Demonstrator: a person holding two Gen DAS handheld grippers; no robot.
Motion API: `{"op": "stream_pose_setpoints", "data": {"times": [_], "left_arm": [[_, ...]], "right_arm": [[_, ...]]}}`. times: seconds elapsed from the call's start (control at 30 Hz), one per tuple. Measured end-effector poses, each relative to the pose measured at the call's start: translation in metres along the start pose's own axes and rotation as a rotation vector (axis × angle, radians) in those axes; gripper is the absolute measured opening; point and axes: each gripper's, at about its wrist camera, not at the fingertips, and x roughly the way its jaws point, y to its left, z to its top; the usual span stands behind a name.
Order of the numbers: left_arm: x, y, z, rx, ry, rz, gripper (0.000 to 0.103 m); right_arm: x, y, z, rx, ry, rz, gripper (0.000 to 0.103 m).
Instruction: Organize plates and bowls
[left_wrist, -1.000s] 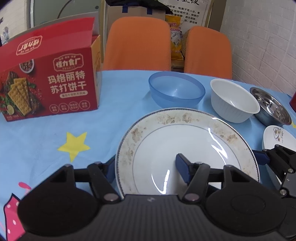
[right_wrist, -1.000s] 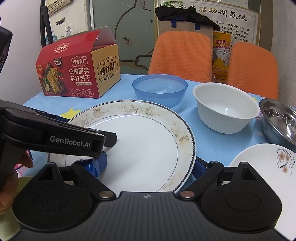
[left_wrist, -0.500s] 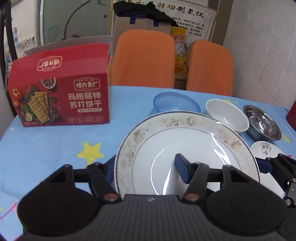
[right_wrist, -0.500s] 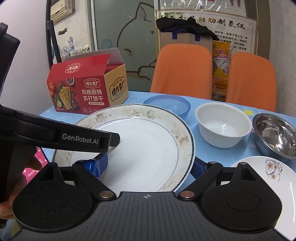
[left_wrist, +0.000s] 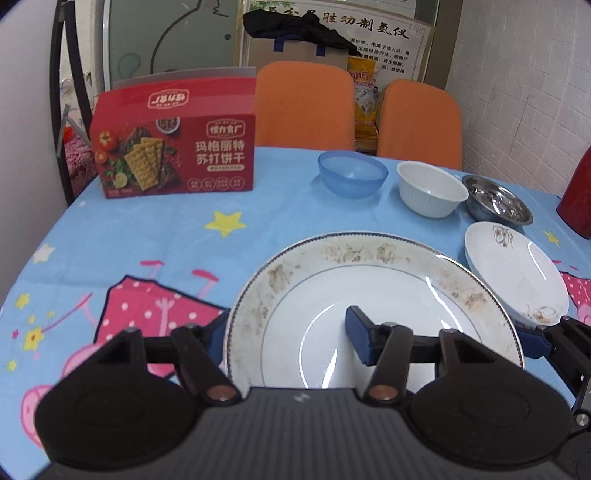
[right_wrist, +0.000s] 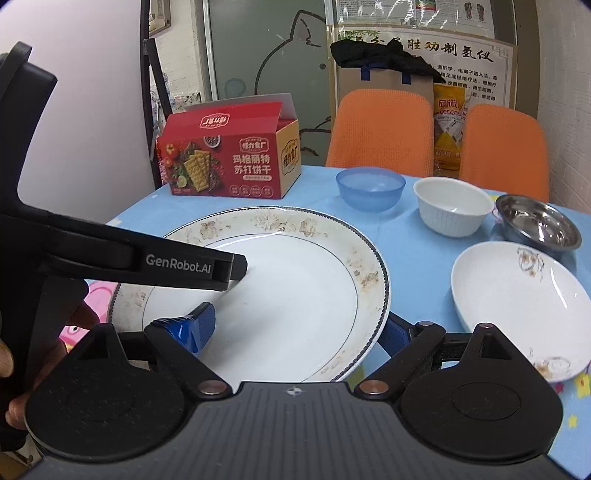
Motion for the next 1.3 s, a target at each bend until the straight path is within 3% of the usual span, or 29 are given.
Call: {"op": "stream_pose_setpoints", "data": {"times": [0.27,0.47,0.57,0.67,0.77,0.87,1.07,1.3], "left_arm": [[-0.002,0.002,-0.032,-0.005,0.039,0.002,0.052],[-0.002,-0.009,-0.038,0.066,-0.007,0.043,0.051],[-0.008,-0.002,-0.034,0.024,-0.032,0.021,0.052],[-0.015,0.001,-0.026,-0.002,-0.06,0.019,0.057],[-0.02,-0.001,-0.018,-0.006,-0.075,0.015,0.061],[-0.022,-0.007,-0.013,0.0,-0.076,-0.009,0.071],[-0.011,-0.032,-0.006,0.03,-0.033,-0.109,0.073],[0.03,-0.075,0.03,0.069,0.089,-0.273,0.073]], "right_arm": [[-0.005,0.012,-0.029,0.019,0.042,0.013,0.079],[-0.002,0.014,-0.035,-0.018,0.053,-0.003,0.08],[-0.008,0.009,-0.036,0.021,0.02,-0.013,0.079],[-0.018,0.014,-0.034,-0.046,-0.044,-0.074,0.079],[-0.032,0.005,-0.028,0.003,-0.102,-0.054,0.079],[-0.041,-0.011,-0.024,0.033,-0.118,-0.081,0.079],[-0.06,-0.064,-0.03,0.15,-0.117,-0.168,0.079],[-0.059,-0.139,-0.032,0.264,-0.082,-0.326,0.08]]}}
